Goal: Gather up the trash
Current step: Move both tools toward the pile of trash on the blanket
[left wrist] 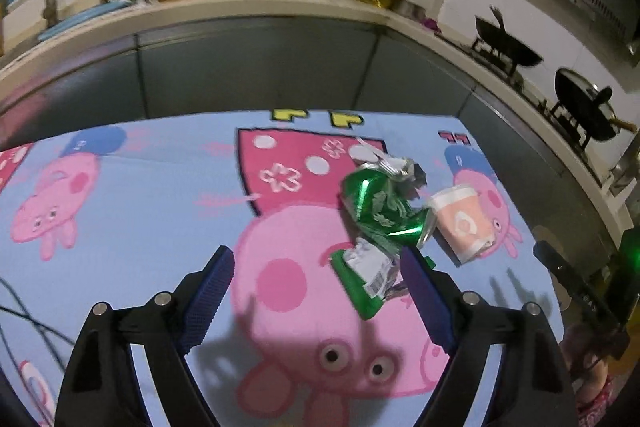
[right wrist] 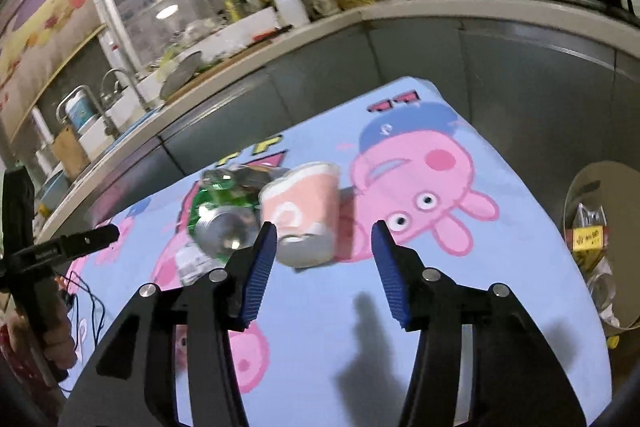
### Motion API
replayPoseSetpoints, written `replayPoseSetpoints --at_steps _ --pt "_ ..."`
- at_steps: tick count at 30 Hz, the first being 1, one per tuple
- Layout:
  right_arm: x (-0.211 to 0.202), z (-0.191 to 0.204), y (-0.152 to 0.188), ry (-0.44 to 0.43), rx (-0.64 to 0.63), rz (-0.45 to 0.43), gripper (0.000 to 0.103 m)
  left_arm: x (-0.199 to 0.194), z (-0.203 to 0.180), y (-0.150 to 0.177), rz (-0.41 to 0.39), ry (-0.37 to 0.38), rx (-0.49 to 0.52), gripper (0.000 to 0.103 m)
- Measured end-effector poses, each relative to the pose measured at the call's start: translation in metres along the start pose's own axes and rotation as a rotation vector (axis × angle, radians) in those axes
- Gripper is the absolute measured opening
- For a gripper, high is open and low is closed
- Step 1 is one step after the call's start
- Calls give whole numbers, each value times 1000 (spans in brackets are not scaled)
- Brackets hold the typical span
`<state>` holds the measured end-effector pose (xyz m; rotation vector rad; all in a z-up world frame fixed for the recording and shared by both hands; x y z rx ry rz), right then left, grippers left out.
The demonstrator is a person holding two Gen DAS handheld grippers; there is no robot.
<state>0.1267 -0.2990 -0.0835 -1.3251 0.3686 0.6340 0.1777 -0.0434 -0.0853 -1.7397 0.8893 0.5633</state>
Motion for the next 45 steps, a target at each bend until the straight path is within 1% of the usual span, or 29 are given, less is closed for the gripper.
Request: replayPoseSetpoints --at_steps 3,6,8,12,15,17,20,23,26,28,31,33,35,38,41,45 --pt "8 -9 6 -10 41 9 50 14 -8 6 30 6 10 84" --pt "11 -3 10 -10 13 9 50 21 -11 16 40 2 36 84" --pt "14 9 13 -23 -15 14 50 24 -10 22 36 -25 58 84" --pt "16 44 16 -53 -111 20 50 28 -5 31 47 -42 59 84" --pt "19 56 18 -55 -150 22 51 32 -7 35 51 -50 79 84" --pt "21 52 20 -41 -141 24 54 37 -12 35 47 -47 111 84" --pt "25 31 17 -20 -76 24 54 47 -19 30 46 -37 140 84" --pt "23 14 13 -12 -9 13 54 56 -20 29 65 -37 140 84" --pt "21 12 18 -7 1 16 55 58 -21 39 85 -26 138 83" --pt "17 20 28 -12 -4 28 55 55 -22 48 91 -20 140 82" --pt "9 33 51 1 -32 33 55 40 -19 65 66 -19 140 82" --pt "5 44 71 11 -48 54 55 31 -15 78 48 -39 158 82" --pt "2 52 83 18 -59 72 55 21 -9 92 30 -61 161 83" --pt "0 64 91 22 -88 83 55 7 1 102 -9 -71 131 86" --pt "0 74 94 28 -115 94 55 -4 22 108 -64 -125 98 86" --pt "4 88 103 30 -146 136 55 -4 50 116 -53 -165 26 86"
Point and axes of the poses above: each gripper's, at about its wrist camera, not at the fingertips, and x roughly the way its jaws point, z to its left, y to its underside, the point moved 9 cm from there along x, roughly the way its jaws point, and after that the axes turned 12 degrees about -x, right-handed, at the moved point
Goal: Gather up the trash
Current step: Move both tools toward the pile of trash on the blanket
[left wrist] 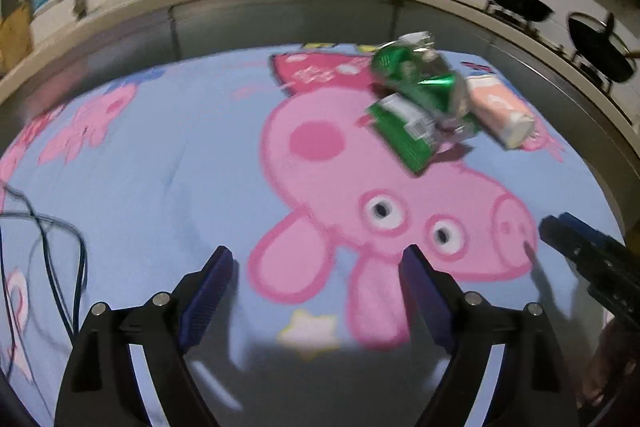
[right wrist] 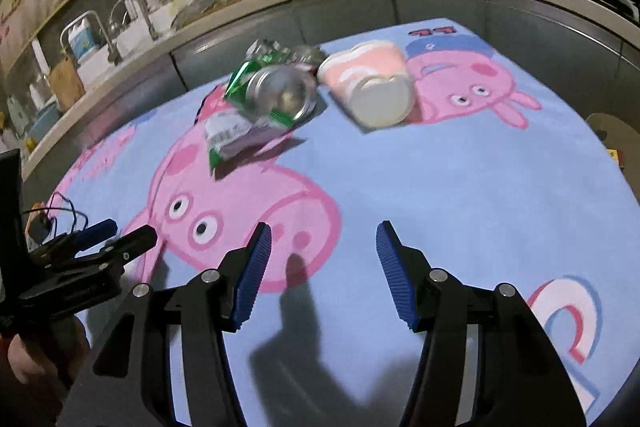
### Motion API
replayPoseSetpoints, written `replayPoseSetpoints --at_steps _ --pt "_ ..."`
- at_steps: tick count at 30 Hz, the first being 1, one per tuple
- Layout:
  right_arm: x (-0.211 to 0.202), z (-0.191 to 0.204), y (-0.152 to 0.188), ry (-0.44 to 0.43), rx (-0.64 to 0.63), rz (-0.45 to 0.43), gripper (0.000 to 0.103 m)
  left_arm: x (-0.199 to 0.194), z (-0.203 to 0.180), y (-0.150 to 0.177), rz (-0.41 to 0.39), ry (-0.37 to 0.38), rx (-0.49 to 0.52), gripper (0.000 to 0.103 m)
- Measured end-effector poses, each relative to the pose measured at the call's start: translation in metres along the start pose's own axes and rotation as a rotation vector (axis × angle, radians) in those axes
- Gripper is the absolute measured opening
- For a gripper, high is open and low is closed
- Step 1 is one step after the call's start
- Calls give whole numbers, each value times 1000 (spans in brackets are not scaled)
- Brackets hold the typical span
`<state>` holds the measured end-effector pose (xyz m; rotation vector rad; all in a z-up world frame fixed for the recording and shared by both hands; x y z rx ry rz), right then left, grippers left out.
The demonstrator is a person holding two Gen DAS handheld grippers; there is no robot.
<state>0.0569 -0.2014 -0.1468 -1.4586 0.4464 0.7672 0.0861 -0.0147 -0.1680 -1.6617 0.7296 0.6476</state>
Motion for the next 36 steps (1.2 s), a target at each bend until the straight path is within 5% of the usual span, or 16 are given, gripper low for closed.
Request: replayPoseSetpoints --at_steps 16,36 --pt "9 24 1 23 -61 43 56 -15 20 -9 -51 -40 -22 87" --pt "-9 54 -33 5 -79 -56 55 -27 28 -29 -94 -44 -13 90"
Point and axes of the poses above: each gripper's, at about its wrist camera, not at the fingertips, and x roughly the way its jaws point, z to its left, y to its underside, the point moved 9 cm from there along x, roughly the way its jaws point, and after that the axes turned 12 degrees about -x, right-handed, at the moved point
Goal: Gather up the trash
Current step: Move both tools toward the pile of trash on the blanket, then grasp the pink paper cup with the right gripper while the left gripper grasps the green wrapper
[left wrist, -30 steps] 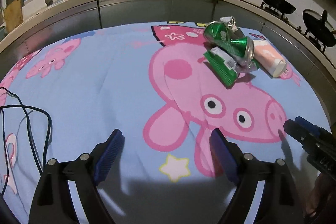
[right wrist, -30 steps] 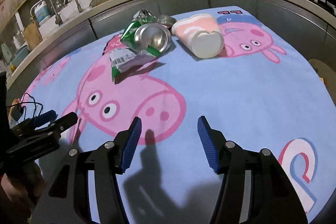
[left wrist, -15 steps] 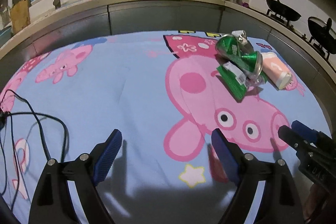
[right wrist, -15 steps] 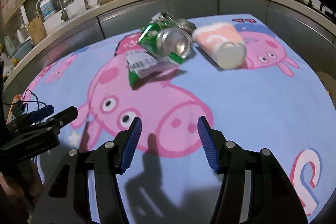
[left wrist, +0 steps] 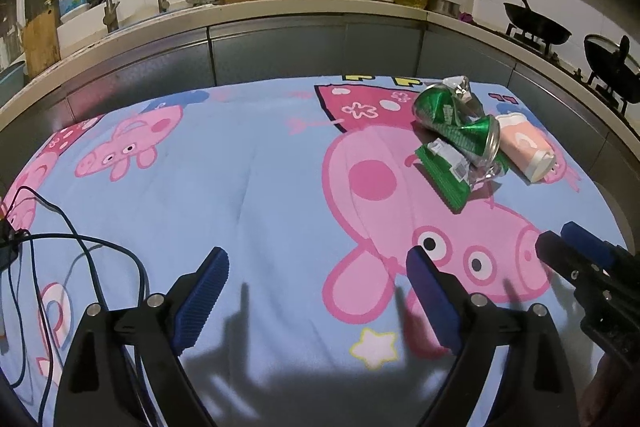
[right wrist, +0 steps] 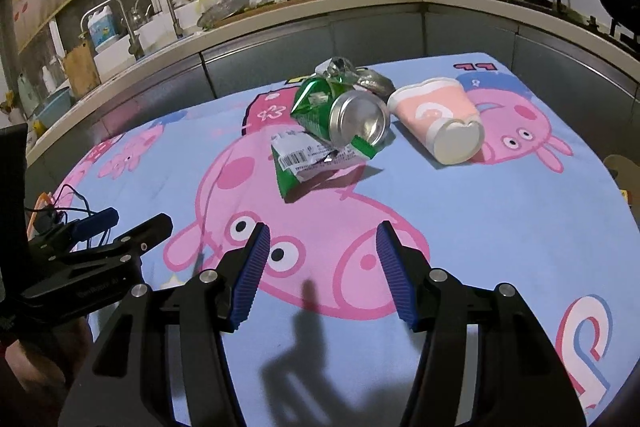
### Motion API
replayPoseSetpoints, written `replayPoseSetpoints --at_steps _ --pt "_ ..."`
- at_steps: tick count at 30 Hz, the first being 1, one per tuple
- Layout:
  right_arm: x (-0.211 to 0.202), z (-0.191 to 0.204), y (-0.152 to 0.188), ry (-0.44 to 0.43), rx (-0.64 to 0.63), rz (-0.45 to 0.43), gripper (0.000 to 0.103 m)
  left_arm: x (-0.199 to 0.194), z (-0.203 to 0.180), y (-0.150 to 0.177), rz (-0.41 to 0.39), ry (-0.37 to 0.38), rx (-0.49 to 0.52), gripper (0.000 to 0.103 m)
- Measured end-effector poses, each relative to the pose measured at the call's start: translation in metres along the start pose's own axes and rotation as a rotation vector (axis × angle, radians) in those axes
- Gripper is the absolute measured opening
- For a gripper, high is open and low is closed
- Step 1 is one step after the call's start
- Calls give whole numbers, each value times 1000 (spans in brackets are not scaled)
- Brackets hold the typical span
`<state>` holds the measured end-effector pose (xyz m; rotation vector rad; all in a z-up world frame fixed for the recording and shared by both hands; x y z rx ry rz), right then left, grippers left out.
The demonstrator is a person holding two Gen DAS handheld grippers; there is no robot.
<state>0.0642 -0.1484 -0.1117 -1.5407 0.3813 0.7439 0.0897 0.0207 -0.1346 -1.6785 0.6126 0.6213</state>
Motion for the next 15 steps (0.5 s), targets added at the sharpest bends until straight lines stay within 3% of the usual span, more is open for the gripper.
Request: replayPoseSetpoints --at_steps 10,15 --pt "7 7 2 -23 14 26 55 1 4 -3 5 5 -11 90" --pt "6 -11 -16 -14 41 7 55 -2 -15 -21 -15 66 13 90"
Point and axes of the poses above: each gripper's, at about its wrist camera, not at the fingertips, and x roughly the way its jaws point, z to its left, y to its underside, the point moved 9 cm from there along x, roughly the way its jaws point, and after that the axes turned 12 degrees about -x, right-handed, at the moved point
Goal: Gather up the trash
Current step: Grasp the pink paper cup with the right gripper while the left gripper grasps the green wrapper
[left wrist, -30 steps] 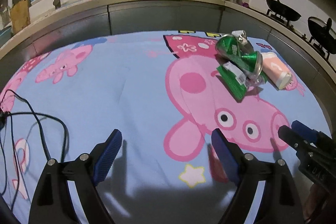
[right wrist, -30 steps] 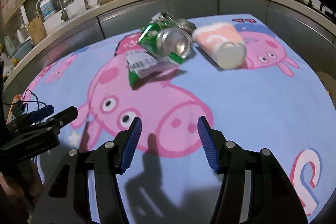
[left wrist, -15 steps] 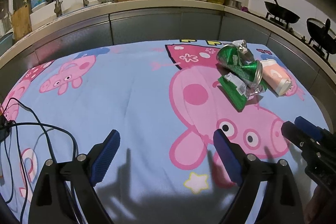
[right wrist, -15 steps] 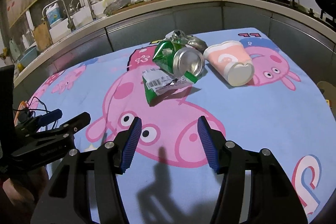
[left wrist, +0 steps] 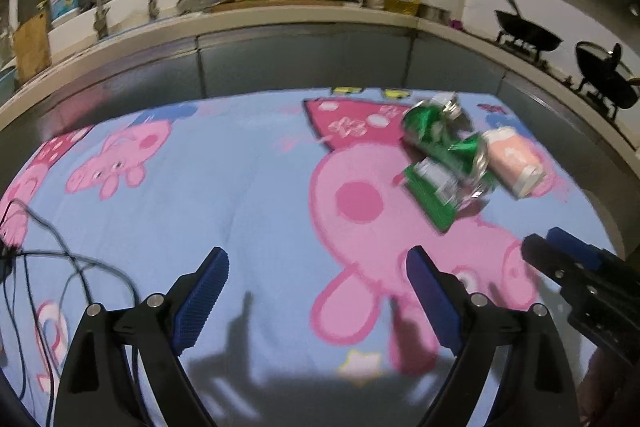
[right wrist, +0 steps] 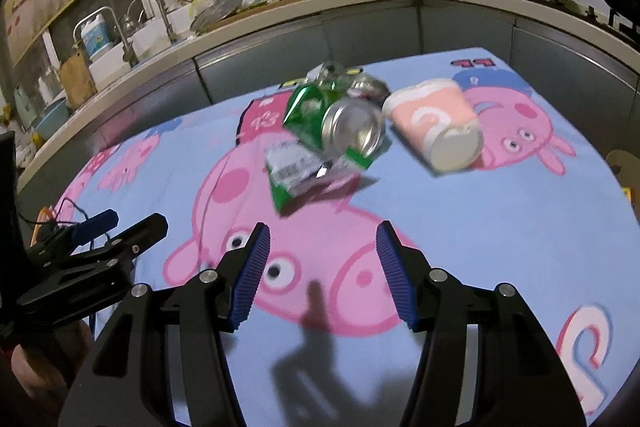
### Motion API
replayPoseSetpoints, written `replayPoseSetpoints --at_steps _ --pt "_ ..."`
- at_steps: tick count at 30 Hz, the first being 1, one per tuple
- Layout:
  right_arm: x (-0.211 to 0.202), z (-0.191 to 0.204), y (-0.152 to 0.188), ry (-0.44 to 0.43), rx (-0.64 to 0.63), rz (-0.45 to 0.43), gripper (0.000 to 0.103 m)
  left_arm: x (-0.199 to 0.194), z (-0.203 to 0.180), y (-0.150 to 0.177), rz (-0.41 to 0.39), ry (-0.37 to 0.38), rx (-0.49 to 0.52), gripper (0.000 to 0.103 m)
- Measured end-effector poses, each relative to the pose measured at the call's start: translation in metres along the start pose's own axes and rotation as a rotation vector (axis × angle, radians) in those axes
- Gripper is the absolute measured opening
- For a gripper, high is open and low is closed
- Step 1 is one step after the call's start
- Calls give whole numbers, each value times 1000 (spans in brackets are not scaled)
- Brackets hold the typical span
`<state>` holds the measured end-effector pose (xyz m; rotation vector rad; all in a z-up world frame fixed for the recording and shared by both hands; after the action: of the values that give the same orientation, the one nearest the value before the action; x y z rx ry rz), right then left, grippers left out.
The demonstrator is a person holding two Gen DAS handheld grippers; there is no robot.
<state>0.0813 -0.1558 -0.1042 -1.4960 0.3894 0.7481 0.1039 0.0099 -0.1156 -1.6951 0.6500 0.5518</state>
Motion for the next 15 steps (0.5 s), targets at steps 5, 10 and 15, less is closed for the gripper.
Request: replayPoseSetpoints --at_steps 5,10,15 --pt "4 -21 -26 -11 16 -20 50 8 -24 -21 14 74 12 88" --pt "8 -76 -71 38 58 -55 50 29 -51 -48 26 104 72 86" --pt "30 -113 -99 52 -21 0 50 59 -92 -95 25 137 158 86"
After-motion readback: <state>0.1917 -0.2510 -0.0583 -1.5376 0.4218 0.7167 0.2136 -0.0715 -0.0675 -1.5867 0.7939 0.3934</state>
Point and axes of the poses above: each gripper's, at about its wrist camera, not at the fingertips, and x roughly the way its jaws point, z to its left, y to its underside, the point moved 9 cm from there along x, roughly the way its jaws point, and after that the axes turned 12 degrees about -x, right-handed, at the moved point
